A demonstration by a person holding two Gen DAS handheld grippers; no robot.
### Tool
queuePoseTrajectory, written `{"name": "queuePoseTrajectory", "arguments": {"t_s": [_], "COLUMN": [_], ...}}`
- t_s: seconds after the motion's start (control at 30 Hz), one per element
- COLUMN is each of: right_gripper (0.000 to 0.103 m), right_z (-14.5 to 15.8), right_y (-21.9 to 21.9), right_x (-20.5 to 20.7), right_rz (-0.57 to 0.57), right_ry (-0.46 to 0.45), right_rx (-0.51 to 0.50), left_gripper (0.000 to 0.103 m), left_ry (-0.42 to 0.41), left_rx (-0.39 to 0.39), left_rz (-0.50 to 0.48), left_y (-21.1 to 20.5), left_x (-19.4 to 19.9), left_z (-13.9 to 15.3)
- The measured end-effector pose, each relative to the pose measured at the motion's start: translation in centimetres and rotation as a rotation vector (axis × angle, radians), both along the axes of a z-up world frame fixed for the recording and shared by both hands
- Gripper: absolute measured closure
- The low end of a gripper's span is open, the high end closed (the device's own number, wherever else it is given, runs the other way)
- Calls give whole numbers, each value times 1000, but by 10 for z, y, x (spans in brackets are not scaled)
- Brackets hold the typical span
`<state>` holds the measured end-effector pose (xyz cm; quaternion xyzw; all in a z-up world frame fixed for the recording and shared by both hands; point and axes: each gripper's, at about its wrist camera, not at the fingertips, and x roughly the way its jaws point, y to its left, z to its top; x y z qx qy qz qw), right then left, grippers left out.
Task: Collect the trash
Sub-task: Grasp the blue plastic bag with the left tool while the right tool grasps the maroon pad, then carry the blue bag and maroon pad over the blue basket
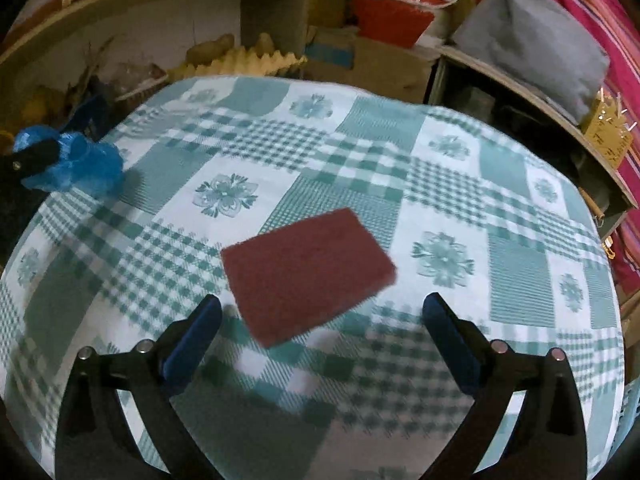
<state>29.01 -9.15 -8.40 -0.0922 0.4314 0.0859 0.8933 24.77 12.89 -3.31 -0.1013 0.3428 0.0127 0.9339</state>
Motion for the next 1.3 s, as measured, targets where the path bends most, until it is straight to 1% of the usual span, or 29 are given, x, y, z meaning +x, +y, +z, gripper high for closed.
{"name": "queuePoseTrajectory", "arguments": {"t_s": [0.13,0.3,0.33,0.43,0.5,0.6,0.73,0.83,0.97,1.07,1.2,1.3], "right_gripper": [5,5,6,15,16,17,17,17,17,17,17,17], "right_z": [-3,-4,-5,-5,-5,-2,16,34,53,63,74,81], "right_y": [0,-4,-5,-8,-6,-7,-20,-44,-93,-129,-171,-200], "right_x": [10,19,19,20,20,17,5,-10,-34,-52,-76,-90], "right_rz": [-11,-3,1,21,29,31,12,-26,-105,-170,-257,-318], "right_ry": [15,31,31,36,33,12,-45,-86,-113,-132,-169,-200], "right_rx": [10,35,45,88,78,61,37,26,44,43,32,37], "left_gripper": [76,76,76,76,76,76,76,76,76,76,76,76], "left_ry": [5,9,9,8,6,1,-13,-23,-48,-68,-84,-92], "left_rx": [12,0,-2,-5,-3,4,-7,-2,1,6,-13,4], "left_rz": [10,22,23,23,20,16,13,3,-24,-44,-73,-98], "left_y": [4,8,9,8,7,4,-3,-13,-32,-48,-70,-90], "left_x": [1,2,2,2,2,2,1,-1,-8,-14,-20,-24], "left_z": [-2,-2,-2,-1,-1,2,8,13,24,31,39,43]}}
